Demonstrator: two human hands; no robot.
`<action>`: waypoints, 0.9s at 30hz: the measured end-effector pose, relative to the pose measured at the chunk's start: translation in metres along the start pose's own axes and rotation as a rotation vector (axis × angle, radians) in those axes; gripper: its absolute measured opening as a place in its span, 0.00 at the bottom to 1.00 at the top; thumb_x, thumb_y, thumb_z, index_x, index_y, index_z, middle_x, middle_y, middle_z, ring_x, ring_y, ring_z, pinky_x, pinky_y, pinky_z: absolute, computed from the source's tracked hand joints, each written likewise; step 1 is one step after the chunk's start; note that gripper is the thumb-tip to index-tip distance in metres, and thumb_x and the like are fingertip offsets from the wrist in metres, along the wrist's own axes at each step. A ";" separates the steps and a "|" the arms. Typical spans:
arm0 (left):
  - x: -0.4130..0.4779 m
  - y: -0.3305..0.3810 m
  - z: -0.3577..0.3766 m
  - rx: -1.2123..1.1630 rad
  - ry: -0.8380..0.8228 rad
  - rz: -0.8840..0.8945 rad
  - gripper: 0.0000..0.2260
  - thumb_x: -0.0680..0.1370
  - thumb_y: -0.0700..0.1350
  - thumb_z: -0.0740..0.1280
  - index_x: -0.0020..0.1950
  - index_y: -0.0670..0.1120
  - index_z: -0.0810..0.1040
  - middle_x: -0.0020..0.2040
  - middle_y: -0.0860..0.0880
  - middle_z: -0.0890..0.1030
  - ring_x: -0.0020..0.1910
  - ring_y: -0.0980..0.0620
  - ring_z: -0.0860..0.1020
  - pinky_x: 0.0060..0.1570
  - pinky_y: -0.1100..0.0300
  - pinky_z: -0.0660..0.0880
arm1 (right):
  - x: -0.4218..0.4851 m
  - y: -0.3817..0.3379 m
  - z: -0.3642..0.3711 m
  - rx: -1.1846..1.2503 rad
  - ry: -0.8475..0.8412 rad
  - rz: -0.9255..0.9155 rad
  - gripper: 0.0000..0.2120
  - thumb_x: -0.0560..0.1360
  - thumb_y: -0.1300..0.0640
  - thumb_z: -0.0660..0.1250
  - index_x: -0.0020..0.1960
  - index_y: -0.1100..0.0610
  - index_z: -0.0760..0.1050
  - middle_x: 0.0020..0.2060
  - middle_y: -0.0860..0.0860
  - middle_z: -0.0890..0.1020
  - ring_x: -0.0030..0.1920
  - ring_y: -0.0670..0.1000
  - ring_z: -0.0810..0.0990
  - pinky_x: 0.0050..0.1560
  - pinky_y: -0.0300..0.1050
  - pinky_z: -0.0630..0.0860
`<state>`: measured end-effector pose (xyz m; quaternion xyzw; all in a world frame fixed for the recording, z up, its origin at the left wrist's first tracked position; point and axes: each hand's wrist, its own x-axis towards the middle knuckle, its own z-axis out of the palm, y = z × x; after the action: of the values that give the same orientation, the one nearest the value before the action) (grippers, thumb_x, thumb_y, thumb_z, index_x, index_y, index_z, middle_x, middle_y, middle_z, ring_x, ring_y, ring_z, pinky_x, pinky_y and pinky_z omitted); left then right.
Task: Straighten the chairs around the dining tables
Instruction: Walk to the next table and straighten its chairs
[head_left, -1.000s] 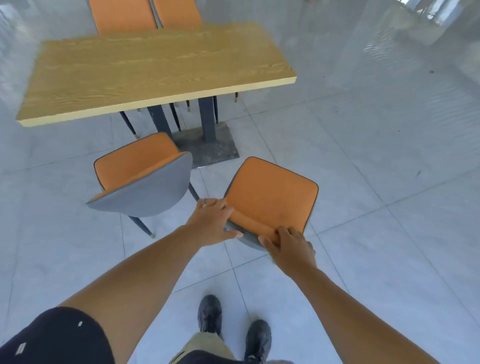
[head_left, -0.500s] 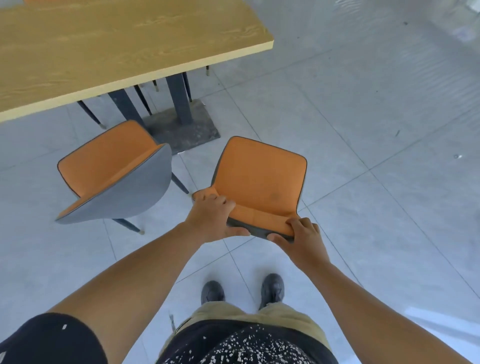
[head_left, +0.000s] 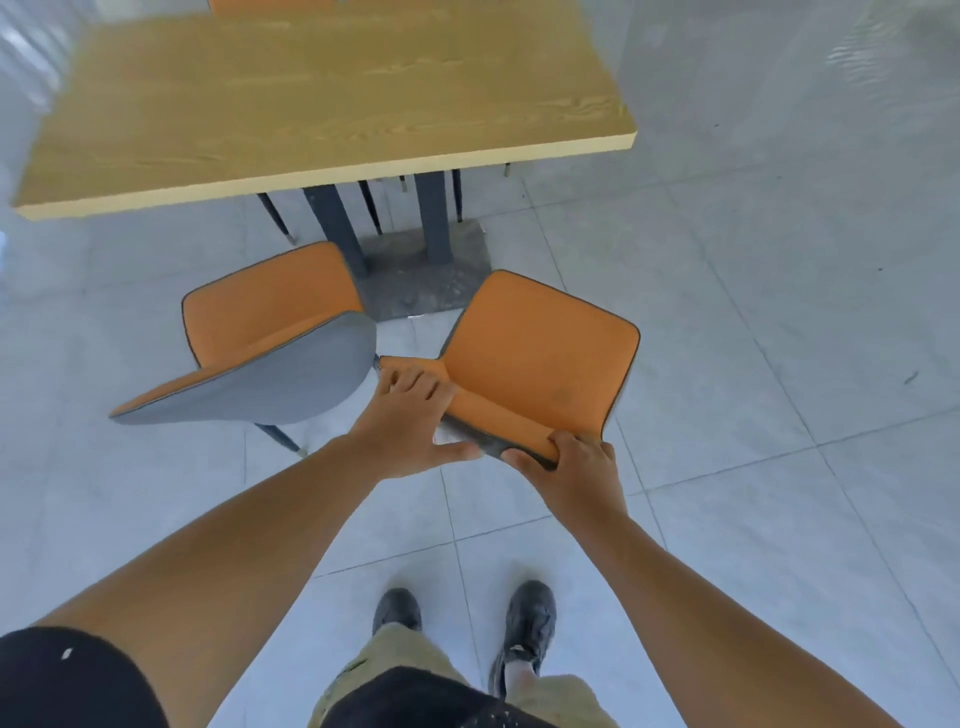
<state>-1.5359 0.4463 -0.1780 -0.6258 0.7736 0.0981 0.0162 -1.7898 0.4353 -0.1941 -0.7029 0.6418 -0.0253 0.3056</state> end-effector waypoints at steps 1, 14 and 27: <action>0.004 0.002 0.000 0.016 0.010 -0.026 0.42 0.71 0.78 0.49 0.70 0.49 0.70 0.65 0.50 0.73 0.67 0.47 0.67 0.70 0.43 0.60 | 0.010 -0.003 -0.003 -0.002 -0.004 -0.014 0.37 0.66 0.21 0.58 0.53 0.52 0.77 0.54 0.50 0.76 0.59 0.58 0.71 0.51 0.53 0.76; 0.099 -0.049 -0.016 -0.138 0.001 -0.282 0.43 0.68 0.80 0.39 0.68 0.56 0.71 0.66 0.54 0.71 0.71 0.49 0.63 0.74 0.47 0.48 | 0.114 -0.045 -0.033 -0.023 -0.034 -0.059 0.31 0.69 0.22 0.58 0.41 0.52 0.73 0.42 0.49 0.78 0.56 0.59 0.73 0.47 0.57 0.79; 0.132 -0.092 -0.019 -0.104 0.028 -0.268 0.37 0.71 0.79 0.40 0.64 0.56 0.71 0.63 0.54 0.71 0.67 0.49 0.66 0.72 0.42 0.52 | 0.158 -0.077 -0.036 -0.068 -0.041 -0.060 0.32 0.68 0.22 0.58 0.43 0.51 0.77 0.43 0.48 0.78 0.56 0.57 0.73 0.48 0.57 0.80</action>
<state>-1.4736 0.2975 -0.1911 -0.7247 0.6772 0.1263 -0.0140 -1.7097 0.2752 -0.1853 -0.7322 0.6145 0.0018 0.2937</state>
